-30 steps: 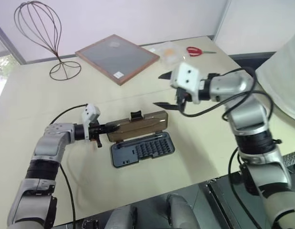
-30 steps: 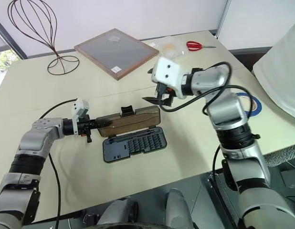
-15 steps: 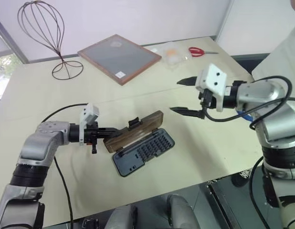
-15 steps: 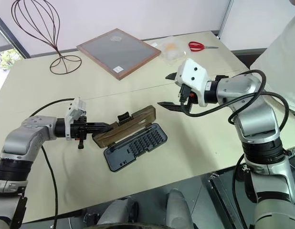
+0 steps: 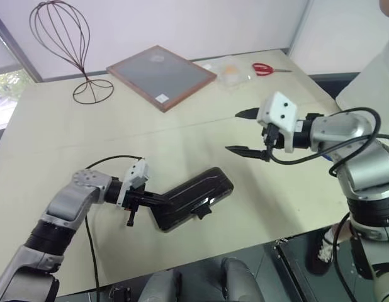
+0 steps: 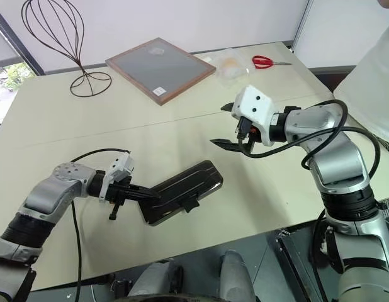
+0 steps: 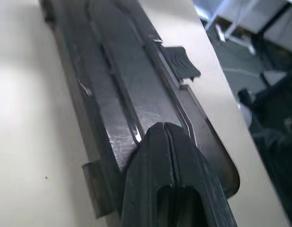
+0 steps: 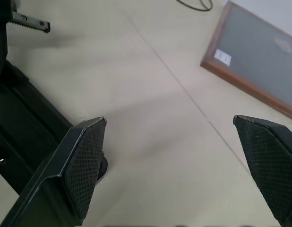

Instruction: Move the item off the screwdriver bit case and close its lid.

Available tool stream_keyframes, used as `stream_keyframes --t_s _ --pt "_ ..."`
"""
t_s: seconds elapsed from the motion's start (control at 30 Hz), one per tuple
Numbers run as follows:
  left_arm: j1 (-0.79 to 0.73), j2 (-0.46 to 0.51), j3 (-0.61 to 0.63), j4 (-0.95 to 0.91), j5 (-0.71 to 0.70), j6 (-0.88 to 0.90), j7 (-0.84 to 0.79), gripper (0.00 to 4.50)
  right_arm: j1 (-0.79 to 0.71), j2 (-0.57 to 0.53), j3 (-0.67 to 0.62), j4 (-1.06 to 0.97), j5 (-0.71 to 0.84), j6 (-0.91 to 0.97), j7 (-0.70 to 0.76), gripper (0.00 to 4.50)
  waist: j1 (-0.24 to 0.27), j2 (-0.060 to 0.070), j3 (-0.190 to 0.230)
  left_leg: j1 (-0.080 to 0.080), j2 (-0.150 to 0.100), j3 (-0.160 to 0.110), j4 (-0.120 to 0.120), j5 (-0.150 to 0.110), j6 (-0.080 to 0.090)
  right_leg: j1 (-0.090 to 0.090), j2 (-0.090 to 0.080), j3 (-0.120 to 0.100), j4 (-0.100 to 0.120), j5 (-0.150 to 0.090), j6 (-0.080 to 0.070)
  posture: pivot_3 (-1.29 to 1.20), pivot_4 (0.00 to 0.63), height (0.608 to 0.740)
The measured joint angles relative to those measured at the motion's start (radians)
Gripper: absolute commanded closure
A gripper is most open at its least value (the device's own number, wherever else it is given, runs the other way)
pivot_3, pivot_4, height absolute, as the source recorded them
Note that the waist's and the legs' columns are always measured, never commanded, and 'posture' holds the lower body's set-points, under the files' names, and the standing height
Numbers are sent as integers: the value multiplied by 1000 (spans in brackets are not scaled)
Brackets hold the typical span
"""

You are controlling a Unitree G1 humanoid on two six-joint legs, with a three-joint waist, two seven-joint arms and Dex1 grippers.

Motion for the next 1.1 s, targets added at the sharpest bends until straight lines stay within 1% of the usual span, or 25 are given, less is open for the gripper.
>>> stream_keyframes --t_s 0.13,0.2,0.3,0.43,0.5,0.57,0.63,0.7,0.77,0.8,0.83,0.9,1.1 --pt "-15 -22 -29 58 24 -122 -8 4500 24 -2 3 -4 1 2 -14 30 4 1 -1 3 0 0 0 0 0 4 0 0 0 0 0 0 150 740" --pt "-21 -26 -38 75 30 -153 -8 4500 36 -7 3 -12 2 3 -20 30 6 1 -2 5 0 -1 1 0 1 7 0 0 0 0 0 0 150 740" --pt "-46 -40 -39 104 34 -158 -3 4500 43 -13 3 -21 8 10 -22 30 6 1 -2 10 0 -1 1 -3 5 12 0 -1 0 0 0 0 150 740" --pt "-104 -82 -2 146 13 -46 56 4500 49 -16 -8 -59 59 40 -15 30 2 0 -1 9 0 -2 1 -3 6 10 1 -1 0 0 0 0 150 740" --pt "-139 -101 17 146 -18 38 76 4500 54 -15 -26 -84 118 78 -5 30 1 0 -1 1 0 -2 2 -1 2 3 1 -1 0 0 0 0 150 740" --pt "-181 -122 44 127 -68 122 95 4500 65 -14 -37 -103 171 111 7 30 1 -1 0 -2 0 -2 2 -1 2 0 1 -1 1 0 0 0 150 740" --pt "-244 -137 75 97 -114 198 115 4500 91 -14 -40 -124 215 135 18 552 1 -2 0 -3 0 -3 2 -1 2 0 0 -2 1 0 0 0 150 740" --pt "-295 -145 92 82 -135 226 129 4500 123 -12 -33 -139 244 151 21 1283 1 -2 0 -3 0 -3 1 -1 2 0 0 -2 0 0 0 0 150 740" --pt "-313 -151 95 79 -141 238 138 4500 148 -12 -20 -144 256 159 21 2504 -1 -2 0 -2 0 -1 1 -1 2 0 0 -1 -1 0 0 0 150 740" --pt "-313 -158 92 82 -139 239 142 4500 158 -11 -15 -145 263 159 20 2836 -2 -2 0 -1 0 -1 1 -1 2 0 0 -1 -1 0 0 0 150 740" --pt "-314 -169 86 101 -130 231 146 4500 172 -7 -3 -145 265 159 18 3455 -2 -2 0 -1 0 -1 1 -1 2 0 0 -1 -1 0 0 0 150 740" --pt "-315 -182 66 148 -92 202 152 4500 201 10 37 -147 265 156 16 4456 -1 -2 0 -1 0 -1 1 -1 2 0 0 -1 0 0 0 0 150 740" --pt "-285 -223 -5 278 34 63 156 4500 254 74 196 -135 237 145 -6 4456 1 -2 0 -2 0 -1 1 -1 2 0 0 -1 -1 0 0 0 150 740"
